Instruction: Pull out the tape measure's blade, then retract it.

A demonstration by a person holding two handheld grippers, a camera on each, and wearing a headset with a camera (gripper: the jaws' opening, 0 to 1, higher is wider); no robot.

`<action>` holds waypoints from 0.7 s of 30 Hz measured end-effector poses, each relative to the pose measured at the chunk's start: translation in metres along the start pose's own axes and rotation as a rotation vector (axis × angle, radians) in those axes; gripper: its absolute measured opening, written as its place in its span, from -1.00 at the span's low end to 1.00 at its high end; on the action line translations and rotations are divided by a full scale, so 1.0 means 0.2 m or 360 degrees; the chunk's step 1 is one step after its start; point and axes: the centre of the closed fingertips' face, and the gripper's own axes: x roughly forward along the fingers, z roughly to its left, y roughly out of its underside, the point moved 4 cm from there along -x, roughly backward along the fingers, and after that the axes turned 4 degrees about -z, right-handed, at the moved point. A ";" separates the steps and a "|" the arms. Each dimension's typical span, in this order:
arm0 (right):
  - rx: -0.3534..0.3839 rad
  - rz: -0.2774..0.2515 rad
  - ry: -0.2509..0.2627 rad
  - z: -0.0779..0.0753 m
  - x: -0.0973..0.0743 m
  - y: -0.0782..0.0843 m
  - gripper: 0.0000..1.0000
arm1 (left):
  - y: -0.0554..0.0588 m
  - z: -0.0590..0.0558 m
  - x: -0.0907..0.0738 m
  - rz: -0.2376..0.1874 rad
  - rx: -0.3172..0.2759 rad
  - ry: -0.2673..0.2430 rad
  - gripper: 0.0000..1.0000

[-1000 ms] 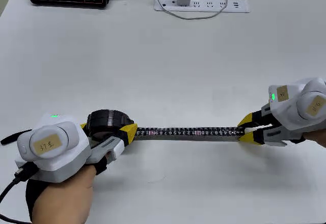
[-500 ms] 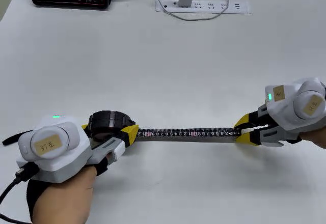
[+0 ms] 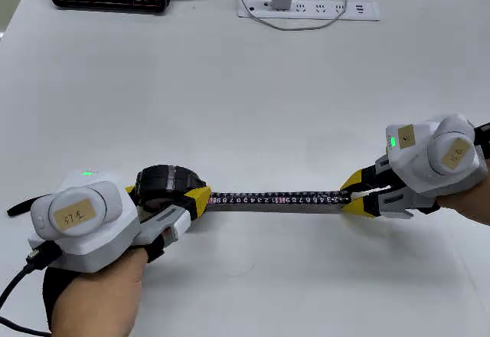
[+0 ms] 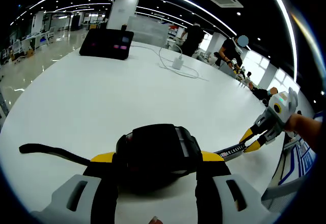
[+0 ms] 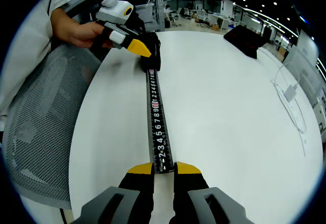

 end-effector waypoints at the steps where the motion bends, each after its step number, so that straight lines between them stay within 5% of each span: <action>1: -0.0003 0.0001 -0.0004 0.00 0.01 0.00 -0.80 | 0.00 0.00 0.00 0.0000 0.0000 0.0000 0.14; 21: -0.0014 -0.0042 -0.0060 0.00 0.08 -0.08 -0.79 | 0.00 0.00 0.00 -0.0003 -0.0018 0.0011 0.14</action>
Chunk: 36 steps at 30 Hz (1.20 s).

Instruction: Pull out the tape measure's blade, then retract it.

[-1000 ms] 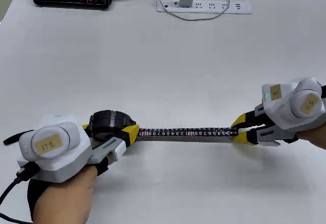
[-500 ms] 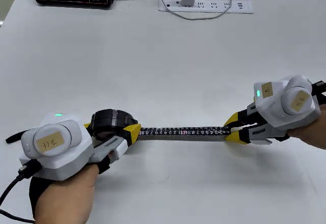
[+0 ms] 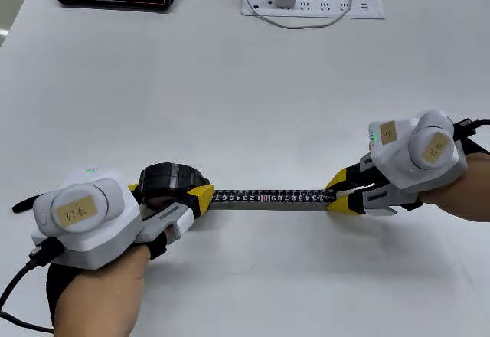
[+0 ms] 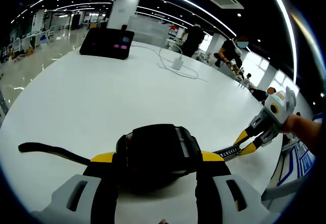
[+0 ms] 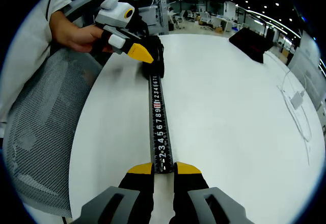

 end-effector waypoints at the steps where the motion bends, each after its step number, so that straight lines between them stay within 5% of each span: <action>1: -0.0002 -0.0001 -0.0001 0.00 0.00 0.00 -0.79 | 0.00 0.00 0.00 0.0000 -0.0002 0.0000 0.14; 36: -0.0028 -0.0059 -0.0066 0.00 0.12 -0.15 -0.79 | 0.00 0.01 0.00 -0.0011 -0.0046 0.0027 0.14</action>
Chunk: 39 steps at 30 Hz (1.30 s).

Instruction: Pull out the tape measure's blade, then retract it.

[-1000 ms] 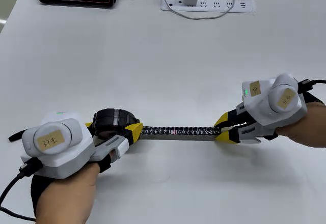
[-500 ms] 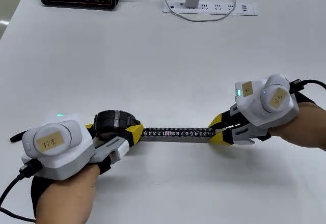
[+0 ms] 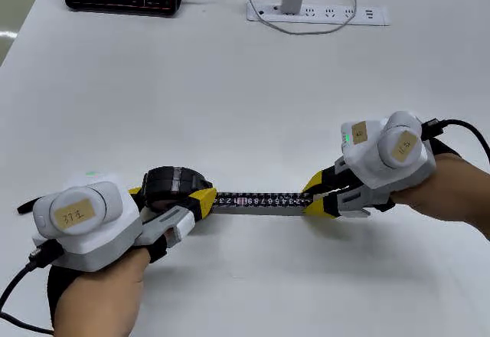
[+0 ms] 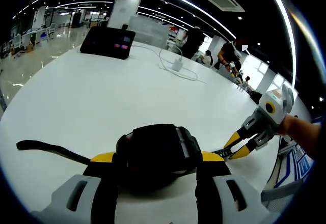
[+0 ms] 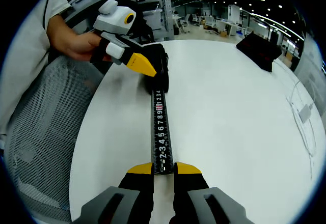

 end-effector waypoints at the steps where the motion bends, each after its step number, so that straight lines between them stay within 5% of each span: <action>1: -0.0001 -0.0004 -0.0002 0.00 0.01 -0.01 -0.79 | 0.00 0.00 0.00 -0.0001 -0.0003 0.0001 0.14; 39: 0.0001 -0.0131 -0.0087 -0.01 0.21 -0.22 -0.79 | 0.00 0.00 -0.01 -0.0014 -0.0036 0.0023 0.15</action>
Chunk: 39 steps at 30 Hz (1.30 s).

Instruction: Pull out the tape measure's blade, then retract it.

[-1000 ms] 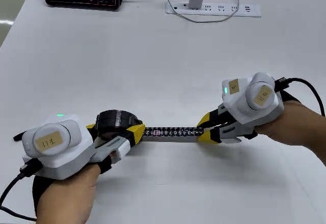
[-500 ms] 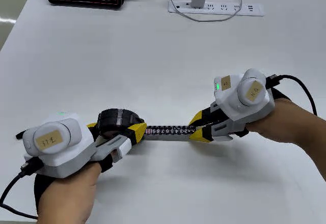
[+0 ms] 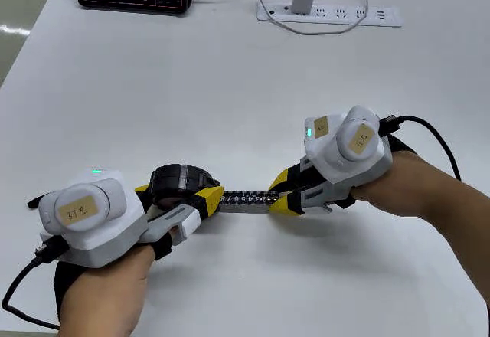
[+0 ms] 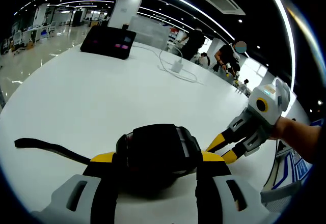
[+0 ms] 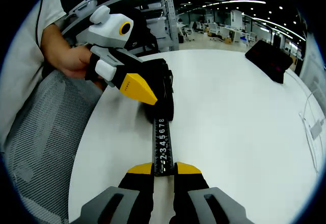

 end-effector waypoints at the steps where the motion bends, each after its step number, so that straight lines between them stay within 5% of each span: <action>1: 0.0003 -0.0004 -0.0001 0.00 0.01 0.00 -0.79 | 0.00 0.00 0.00 -0.0001 0.0000 0.0000 0.15; 19: -0.0001 -0.0075 -0.0028 0.00 0.11 -0.09 -0.78 | 0.00 0.00 0.00 0.0005 0.0001 0.0002 0.15; 39: 0.0003 -0.0094 -0.0024 0.00 0.14 -0.12 -0.79 | 0.00 0.00 0.01 0.0016 0.0000 -0.0016 0.14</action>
